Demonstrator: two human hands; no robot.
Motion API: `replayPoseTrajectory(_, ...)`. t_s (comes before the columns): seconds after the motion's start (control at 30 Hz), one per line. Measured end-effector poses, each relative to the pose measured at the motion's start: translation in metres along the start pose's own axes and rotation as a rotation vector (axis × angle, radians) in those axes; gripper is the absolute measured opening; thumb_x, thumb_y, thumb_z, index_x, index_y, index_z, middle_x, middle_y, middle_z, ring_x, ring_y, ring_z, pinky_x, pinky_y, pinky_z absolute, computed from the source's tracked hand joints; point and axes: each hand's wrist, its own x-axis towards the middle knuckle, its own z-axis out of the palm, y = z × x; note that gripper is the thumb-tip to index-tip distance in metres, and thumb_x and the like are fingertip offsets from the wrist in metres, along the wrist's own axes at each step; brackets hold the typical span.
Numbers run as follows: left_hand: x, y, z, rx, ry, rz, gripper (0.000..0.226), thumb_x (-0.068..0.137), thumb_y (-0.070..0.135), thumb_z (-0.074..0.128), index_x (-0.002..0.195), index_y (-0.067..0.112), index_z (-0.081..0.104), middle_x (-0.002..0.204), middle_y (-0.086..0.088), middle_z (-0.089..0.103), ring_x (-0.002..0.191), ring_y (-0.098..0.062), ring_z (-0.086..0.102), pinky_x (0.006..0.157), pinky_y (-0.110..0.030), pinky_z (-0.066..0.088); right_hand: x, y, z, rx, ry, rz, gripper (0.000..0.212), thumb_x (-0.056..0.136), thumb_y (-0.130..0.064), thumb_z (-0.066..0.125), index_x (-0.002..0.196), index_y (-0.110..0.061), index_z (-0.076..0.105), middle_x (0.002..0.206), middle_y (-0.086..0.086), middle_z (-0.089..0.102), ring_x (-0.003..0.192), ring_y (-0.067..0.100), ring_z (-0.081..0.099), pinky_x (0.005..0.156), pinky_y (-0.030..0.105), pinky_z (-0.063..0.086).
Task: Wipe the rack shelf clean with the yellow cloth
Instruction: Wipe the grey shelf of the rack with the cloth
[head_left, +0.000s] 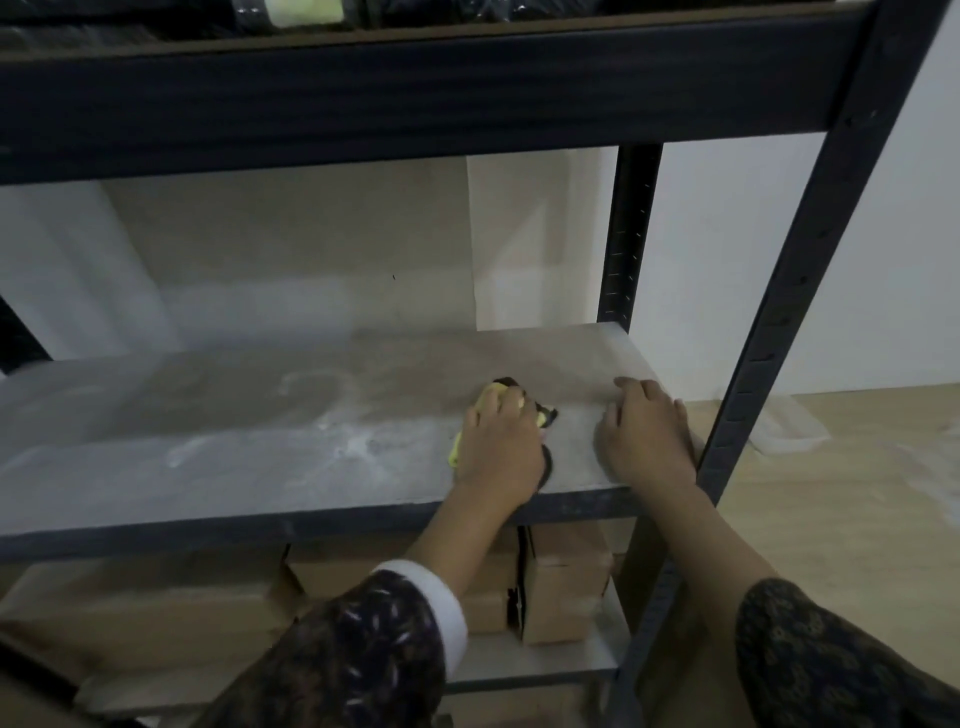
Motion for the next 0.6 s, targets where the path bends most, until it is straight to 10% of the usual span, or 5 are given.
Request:
replayPoseTrajectory(0.33,-0.021,-0.133,-0.026,0.175,-0.033,-0.394,0.037,0.093,0.025,0.038,0.121,0.008,0.056,0.131,-0.013,0.047,0.119,-0.034,0.041,0.101,-0.040,0.034,-0.002,-0.004,0.004,-0.090,0.044,-0.044,0.036,0.094,-0.028,0.039,0.122,-0.015,0.056,0.125,0.008,0.057,0.116,0.028,0.051,0.118,0.046,0.023)
replayPoseTrajectory(0.6,-0.020,0.034,-0.015,-0.012,0.000,0.005,0.045,0.095,0.023,0.043,0.138,0.010,0.039,0.145,-0.009,0.033,0.132,-0.030,0.027,0.106,-0.042,0.028,0.000,-0.005,0.003,-0.067,0.053,-0.006,0.035,0.092,-0.028,0.039,0.119,-0.017,0.060,0.123,0.005,0.058,0.114,0.026,0.053,0.116,0.045,0.025)
